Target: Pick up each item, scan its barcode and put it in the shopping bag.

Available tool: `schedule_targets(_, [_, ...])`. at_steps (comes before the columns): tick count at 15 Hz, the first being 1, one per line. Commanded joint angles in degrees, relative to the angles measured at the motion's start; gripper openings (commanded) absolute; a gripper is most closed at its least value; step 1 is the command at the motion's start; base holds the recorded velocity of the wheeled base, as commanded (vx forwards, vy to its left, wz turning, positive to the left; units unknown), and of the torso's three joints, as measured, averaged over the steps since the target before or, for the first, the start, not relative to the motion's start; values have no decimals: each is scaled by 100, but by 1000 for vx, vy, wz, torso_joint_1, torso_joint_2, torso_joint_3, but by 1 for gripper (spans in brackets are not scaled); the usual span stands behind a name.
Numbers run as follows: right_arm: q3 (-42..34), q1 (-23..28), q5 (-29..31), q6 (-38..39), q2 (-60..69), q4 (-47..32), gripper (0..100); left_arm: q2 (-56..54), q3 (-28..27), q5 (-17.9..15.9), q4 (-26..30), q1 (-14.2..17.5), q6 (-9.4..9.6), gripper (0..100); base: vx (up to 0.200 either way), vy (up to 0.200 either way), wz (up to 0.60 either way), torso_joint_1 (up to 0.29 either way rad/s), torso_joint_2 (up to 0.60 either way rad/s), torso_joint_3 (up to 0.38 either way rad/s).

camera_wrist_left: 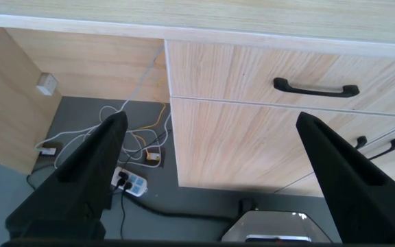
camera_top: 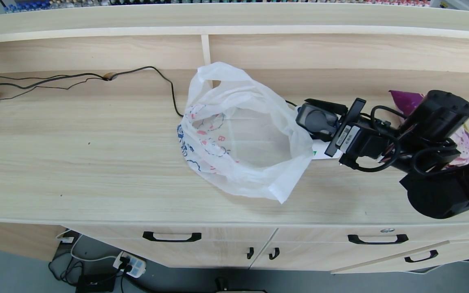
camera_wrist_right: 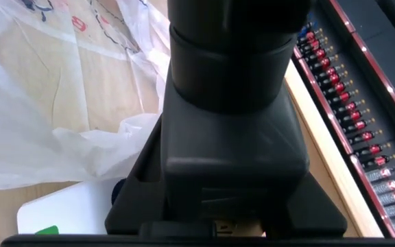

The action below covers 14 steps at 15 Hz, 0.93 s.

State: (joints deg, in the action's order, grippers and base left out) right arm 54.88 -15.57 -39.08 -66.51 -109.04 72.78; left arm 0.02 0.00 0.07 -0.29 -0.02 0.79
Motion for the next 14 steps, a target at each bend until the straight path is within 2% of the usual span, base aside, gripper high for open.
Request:
schedule_targets(1, [23,1,41,68,120,8,0,-2,0,1,-6,-6,-9,100,0,0,0,0,0,0])
schedule_targets(5, [-30,-263,586,921,489,70,0,-2,0,1,3,2,-35,100,0,0,0,0,0,0])
schedule_targets(9, [-768,-588,1175,2309,832,518,0,-2,0,1,20,-6,-18,100,0,0,0,0,0,0])
schedule_targets(11, [-1313,-720,1632,2854,1342,448,0,-2,0,1,29,-6,-27,100,0,0,0,0,0,0])
schedule_targets(13, [-1806,-1071,2695,3856,1940,281,0,-2,0,1,29,-6,-35,100,0,0,0,0,0,0])
schedule_targets(14, [-1867,-1150,2977,4252,2151,175,0,-2,0,1,29,-6,-27,100,0,0,0,0,0,0])
